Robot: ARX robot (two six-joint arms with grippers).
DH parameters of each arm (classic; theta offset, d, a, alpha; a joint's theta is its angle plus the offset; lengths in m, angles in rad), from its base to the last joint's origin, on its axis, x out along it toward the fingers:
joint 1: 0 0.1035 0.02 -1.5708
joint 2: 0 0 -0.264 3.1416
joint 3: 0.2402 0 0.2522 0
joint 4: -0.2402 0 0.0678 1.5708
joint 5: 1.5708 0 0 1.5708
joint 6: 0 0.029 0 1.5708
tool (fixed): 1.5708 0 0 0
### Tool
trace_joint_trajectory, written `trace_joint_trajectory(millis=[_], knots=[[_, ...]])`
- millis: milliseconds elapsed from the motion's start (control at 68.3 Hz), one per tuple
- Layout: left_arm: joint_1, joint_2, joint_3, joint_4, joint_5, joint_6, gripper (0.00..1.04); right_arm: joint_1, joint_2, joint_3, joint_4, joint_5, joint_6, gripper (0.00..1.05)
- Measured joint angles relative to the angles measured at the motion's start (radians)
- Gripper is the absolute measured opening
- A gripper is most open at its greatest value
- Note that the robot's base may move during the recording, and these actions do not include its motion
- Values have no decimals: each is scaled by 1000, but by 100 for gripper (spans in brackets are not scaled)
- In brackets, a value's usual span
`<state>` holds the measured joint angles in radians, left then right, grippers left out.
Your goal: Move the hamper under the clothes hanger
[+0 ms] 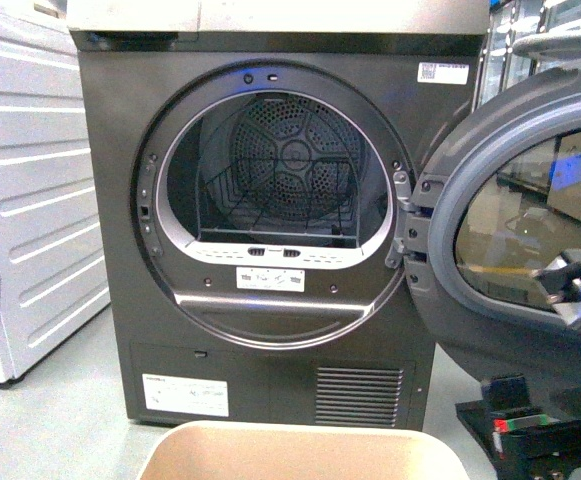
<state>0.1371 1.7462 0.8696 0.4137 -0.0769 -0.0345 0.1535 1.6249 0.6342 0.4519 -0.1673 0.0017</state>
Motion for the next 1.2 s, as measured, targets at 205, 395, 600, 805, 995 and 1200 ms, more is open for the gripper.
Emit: trace_joint_trajectory(millis=[205, 395, 600, 805, 995, 1200], knots=[[-104, 262, 111, -45, 12, -25, 98, 19, 233, 108, -21, 89, -53, 97], [-196, 397, 183, -93, 33, -87, 98, 19, 414, 160, 18, 159, -84, 97], [-225, 479, 230, -142, 36, -122, 98, -12, 560, 200, 61, 185, -85, 97], [-239, 531, 255, -143, 59, -150, 98, -24, 624, 224, 84, 204, -84, 97], [-267, 576, 290, -192, 56, -173, 98, -34, 658, 238, 95, 219, -82, 97], [-273, 608, 308, -265, 51, -183, 96, -20, 703, 243, 103, 245, -65, 94]])
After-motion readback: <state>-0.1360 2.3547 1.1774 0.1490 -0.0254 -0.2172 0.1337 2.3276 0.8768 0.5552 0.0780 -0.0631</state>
